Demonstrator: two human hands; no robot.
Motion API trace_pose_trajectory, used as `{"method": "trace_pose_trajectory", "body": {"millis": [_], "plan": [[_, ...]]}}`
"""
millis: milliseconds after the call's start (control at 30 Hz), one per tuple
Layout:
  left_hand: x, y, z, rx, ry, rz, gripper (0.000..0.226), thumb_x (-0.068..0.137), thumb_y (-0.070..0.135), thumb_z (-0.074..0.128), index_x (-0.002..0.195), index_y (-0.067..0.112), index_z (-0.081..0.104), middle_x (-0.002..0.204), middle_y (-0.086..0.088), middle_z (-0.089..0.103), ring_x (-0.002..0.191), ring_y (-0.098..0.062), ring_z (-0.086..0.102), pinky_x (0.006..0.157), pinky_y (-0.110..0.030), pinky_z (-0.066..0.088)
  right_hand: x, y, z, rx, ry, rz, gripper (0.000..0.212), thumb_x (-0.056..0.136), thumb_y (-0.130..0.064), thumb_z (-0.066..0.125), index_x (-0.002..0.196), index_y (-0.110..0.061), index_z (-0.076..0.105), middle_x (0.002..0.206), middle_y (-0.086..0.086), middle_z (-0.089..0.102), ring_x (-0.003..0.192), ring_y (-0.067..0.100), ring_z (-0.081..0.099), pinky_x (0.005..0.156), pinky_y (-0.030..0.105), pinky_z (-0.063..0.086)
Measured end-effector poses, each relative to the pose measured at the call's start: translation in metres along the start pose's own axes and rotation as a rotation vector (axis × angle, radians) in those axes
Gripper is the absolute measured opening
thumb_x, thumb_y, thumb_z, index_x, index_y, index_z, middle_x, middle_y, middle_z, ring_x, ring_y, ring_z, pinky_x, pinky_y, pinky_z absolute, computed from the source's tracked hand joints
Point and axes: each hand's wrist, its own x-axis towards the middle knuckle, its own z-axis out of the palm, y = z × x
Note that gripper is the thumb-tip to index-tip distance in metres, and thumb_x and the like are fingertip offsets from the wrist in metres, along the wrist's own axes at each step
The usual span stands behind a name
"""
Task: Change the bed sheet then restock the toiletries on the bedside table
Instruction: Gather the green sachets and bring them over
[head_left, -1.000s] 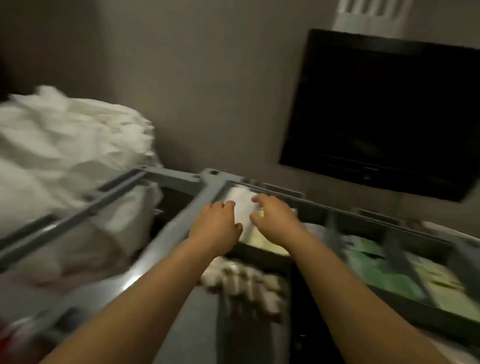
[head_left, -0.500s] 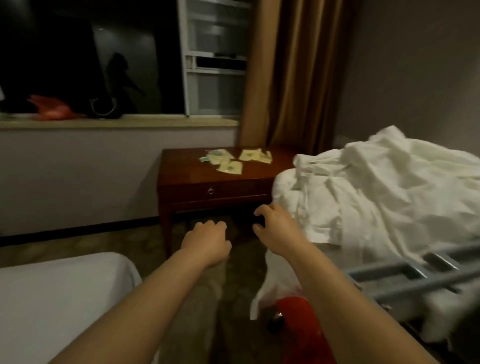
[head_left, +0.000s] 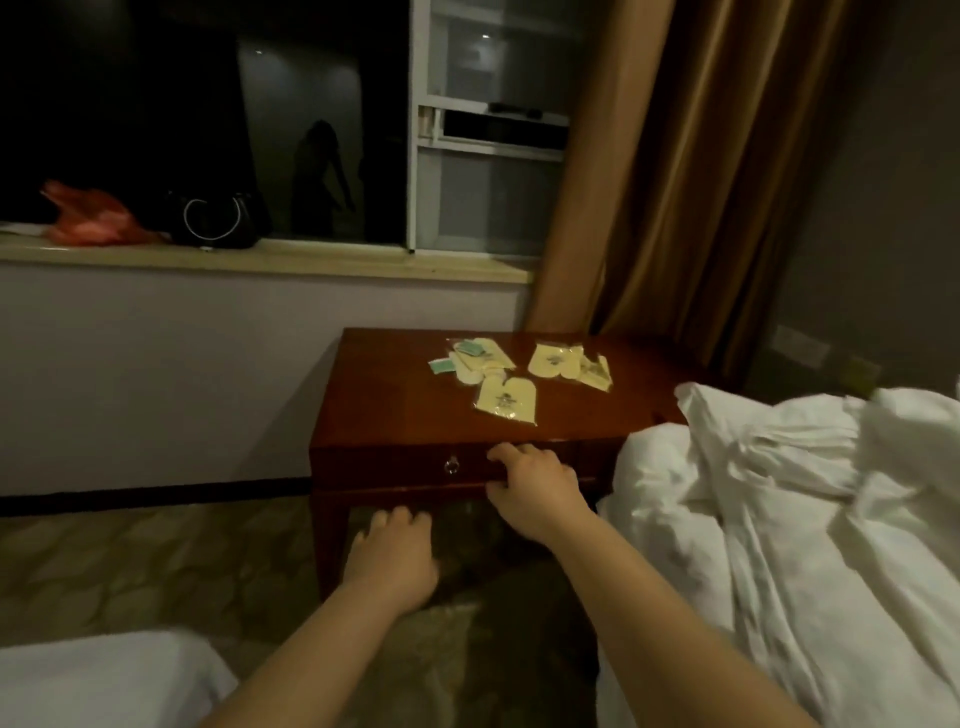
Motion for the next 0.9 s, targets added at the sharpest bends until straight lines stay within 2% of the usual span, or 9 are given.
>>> {"method": "trace_pose_trajectory", "body": {"millis": [67, 167, 267, 400, 567, 700, 900], "plan": [[0.047, -0.012, 0.001, 0.011, -0.049, -0.021, 0.053, 0.094, 0.025, 0.048, 0.144, 0.021, 0.032, 0.142, -0.003, 0.036, 0.131, -0.023, 0.033, 0.109, -0.039, 0.032, 0.056, -0.003, -0.008, -0.011, 0.036, -0.013, 0.045, 0.096, -0.033, 0.044, 0.14, -0.026, 0.037, 0.137, 0.003, 0.045, 0.128, 0.026, 0.038, 0.107, 0.045, 0.029], [0.13, -0.023, -0.016, 0.005, -0.031, 0.023, 0.053, 0.094, 0.023, 0.046, 0.145, 0.02, 0.032, 0.142, -0.004, 0.036, 0.131, -0.023, 0.032, 0.109, -0.038, 0.03, 0.138, 0.006, -0.003, -0.021, 0.065, 0.014, 0.046, 0.096, -0.032, 0.045, 0.141, -0.025, 0.037, 0.14, 0.003, 0.044, 0.129, 0.026, 0.037, 0.108, 0.046, 0.03], [0.217, -0.027, -0.048, -0.006, 0.027, 0.072, 0.052, 0.097, 0.031, 0.043, 0.145, 0.02, 0.029, 0.146, -0.004, 0.034, 0.134, -0.023, 0.03, 0.109, -0.039, 0.029, 0.204, 0.024, 0.018, -0.004, 0.004, 0.09, 0.048, 0.095, -0.032, 0.046, 0.141, -0.025, 0.037, 0.143, 0.003, 0.041, 0.131, 0.026, 0.036, 0.109, 0.046, 0.029], [0.321, -0.022, -0.083, -0.003, 0.088, 0.108, 0.058, 0.097, 0.031, 0.043, 0.149, 0.021, 0.02, 0.15, -0.005, 0.029, 0.136, -0.025, 0.027, 0.109, -0.041, 0.029, 0.274, 0.052, 0.051, 0.003, -0.083, 0.191, 0.052, 0.095, -0.029, 0.049, 0.144, -0.023, 0.032, 0.15, 0.004, 0.032, 0.137, 0.026, 0.028, 0.114, 0.047, 0.024], [0.432, -0.011, -0.084, -0.007, 0.01, 0.142, 0.058, 0.096, 0.033, 0.043, 0.148, 0.022, 0.021, 0.146, -0.005, 0.036, 0.132, -0.026, 0.034, 0.105, -0.041, 0.033, 0.374, 0.083, 0.066, -0.012, -0.175, 0.217, 0.054, 0.092, -0.009, 0.047, 0.143, -0.021, 0.034, 0.148, 0.006, 0.035, 0.134, 0.029, 0.033, 0.111, 0.045, 0.03], [0.519, -0.02, -0.063, -0.035, -0.068, 0.078, 0.051, 0.097, 0.035, 0.042, 0.144, 0.022, 0.029, 0.143, -0.003, 0.038, 0.13, -0.024, 0.036, 0.104, -0.04, 0.036, 0.491, 0.104, 0.063, -0.02, -0.145, 0.129, 0.053, 0.095, -0.027, 0.046, 0.146, -0.024, 0.031, 0.155, 0.006, 0.023, 0.138, 0.029, 0.028, 0.111, 0.043, 0.03], [0.643, -0.034, -0.05, -0.1, -0.104, -0.14, 0.051, 0.097, 0.036, 0.041, 0.145, 0.022, 0.03, 0.143, -0.004, 0.037, 0.128, -0.023, 0.037, 0.102, -0.037, 0.039, 0.656, 0.134, 0.075, -0.018, -0.165, 0.021, 0.058, 0.094, -0.034, 0.048, 0.147, -0.025, 0.026, 0.157, 0.007, 0.017, 0.137, 0.032, 0.027, 0.108, 0.042, 0.034]]}}
